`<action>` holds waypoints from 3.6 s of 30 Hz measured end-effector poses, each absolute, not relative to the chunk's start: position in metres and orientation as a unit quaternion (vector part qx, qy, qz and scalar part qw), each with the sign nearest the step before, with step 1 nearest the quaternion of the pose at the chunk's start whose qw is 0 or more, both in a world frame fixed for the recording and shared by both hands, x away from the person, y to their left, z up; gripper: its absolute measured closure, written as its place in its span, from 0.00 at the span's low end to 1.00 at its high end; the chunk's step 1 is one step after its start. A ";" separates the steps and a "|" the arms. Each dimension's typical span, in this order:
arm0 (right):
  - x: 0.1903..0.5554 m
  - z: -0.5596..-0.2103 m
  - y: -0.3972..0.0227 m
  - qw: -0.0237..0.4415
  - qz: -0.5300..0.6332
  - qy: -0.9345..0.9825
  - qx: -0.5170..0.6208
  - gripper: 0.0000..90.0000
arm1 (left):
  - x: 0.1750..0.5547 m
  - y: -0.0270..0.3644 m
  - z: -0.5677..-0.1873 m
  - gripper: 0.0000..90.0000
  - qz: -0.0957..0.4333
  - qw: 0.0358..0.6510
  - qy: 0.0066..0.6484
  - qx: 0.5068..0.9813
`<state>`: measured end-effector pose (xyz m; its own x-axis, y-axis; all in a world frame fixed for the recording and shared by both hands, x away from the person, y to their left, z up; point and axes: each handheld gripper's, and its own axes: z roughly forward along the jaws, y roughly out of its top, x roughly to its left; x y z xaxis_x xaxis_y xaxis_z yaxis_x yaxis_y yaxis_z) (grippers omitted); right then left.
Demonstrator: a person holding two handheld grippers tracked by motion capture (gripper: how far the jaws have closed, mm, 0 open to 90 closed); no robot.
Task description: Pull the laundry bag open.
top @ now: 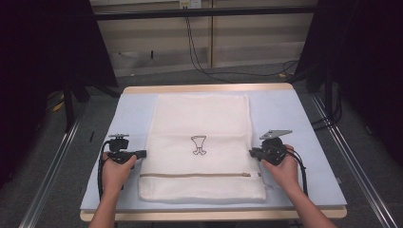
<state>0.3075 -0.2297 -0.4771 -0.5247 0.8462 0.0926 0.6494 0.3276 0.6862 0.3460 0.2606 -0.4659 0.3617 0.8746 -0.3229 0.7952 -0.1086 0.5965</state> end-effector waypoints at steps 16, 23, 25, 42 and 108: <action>0.297 -0.467 -0.234 0.160 0.374 0.791 0.456 0.83 | 0.345 0.251 -0.447 0.84 0.056 0.390 0.543 0.742; 0.283 -0.464 -0.230 0.159 0.380 0.806 0.426 0.86 | 0.346 0.252 -0.442 0.74 0.056 0.397 0.549 0.733; 0.278 -0.464 -0.230 0.153 0.384 0.808 0.419 0.89 | 0.346 0.250 -0.441 0.73 0.046 0.402 0.546 0.734; 0.244 -0.477 -0.243 0.153 0.407 0.815 0.384 0.93 | 0.336 0.182 -0.436 0.65 -0.027 0.423 0.488 0.763; 0.231 -0.477 -0.228 0.130 0.382 0.845 0.351 1.00 | 0.310 -0.009 -0.475 0.82 -0.238 0.335 0.445 0.796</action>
